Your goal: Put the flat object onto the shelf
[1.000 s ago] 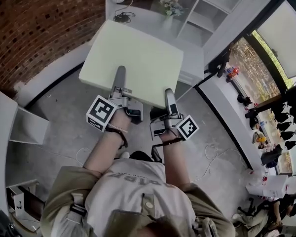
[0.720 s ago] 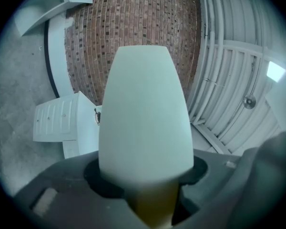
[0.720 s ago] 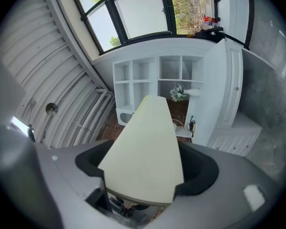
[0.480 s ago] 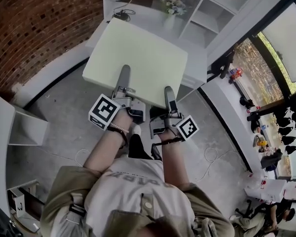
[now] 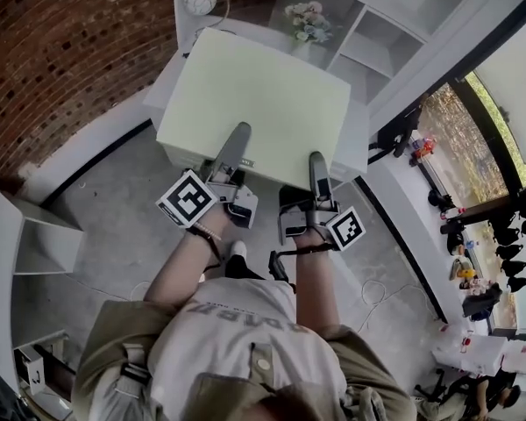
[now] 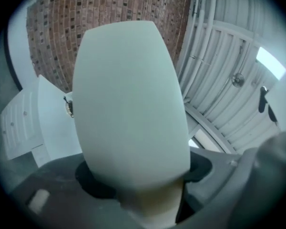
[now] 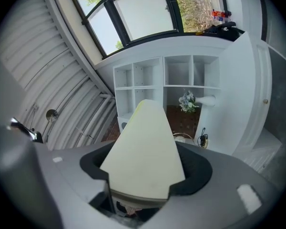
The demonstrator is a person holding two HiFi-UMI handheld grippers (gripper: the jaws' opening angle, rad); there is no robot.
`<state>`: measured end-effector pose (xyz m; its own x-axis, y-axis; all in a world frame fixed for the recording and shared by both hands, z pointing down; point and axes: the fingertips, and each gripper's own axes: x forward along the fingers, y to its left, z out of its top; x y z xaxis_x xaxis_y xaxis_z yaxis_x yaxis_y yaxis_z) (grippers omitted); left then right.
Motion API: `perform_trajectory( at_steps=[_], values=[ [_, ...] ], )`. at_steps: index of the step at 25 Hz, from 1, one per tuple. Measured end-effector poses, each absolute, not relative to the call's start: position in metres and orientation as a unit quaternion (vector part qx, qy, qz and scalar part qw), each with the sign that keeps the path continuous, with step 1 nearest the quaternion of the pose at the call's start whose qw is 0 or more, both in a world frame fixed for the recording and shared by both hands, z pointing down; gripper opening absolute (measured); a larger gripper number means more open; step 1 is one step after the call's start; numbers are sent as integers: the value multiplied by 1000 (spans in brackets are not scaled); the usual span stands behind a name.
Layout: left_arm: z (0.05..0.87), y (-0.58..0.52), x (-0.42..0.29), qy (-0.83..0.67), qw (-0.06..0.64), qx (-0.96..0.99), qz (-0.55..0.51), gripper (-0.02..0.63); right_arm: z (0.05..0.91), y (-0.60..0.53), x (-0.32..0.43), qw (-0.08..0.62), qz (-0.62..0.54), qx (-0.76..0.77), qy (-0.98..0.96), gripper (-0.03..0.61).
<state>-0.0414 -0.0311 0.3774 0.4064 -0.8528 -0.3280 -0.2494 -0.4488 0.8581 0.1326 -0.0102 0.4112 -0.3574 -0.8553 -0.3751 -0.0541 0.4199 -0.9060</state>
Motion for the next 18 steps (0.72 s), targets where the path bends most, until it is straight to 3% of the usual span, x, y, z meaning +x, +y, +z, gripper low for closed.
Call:
perform_trajectory(
  at_steps=[18],
  values=[
    [372,-154,25,-323,323,817,-351,416,368,-160,196,493,-398,-280,721,308]
  ],
)
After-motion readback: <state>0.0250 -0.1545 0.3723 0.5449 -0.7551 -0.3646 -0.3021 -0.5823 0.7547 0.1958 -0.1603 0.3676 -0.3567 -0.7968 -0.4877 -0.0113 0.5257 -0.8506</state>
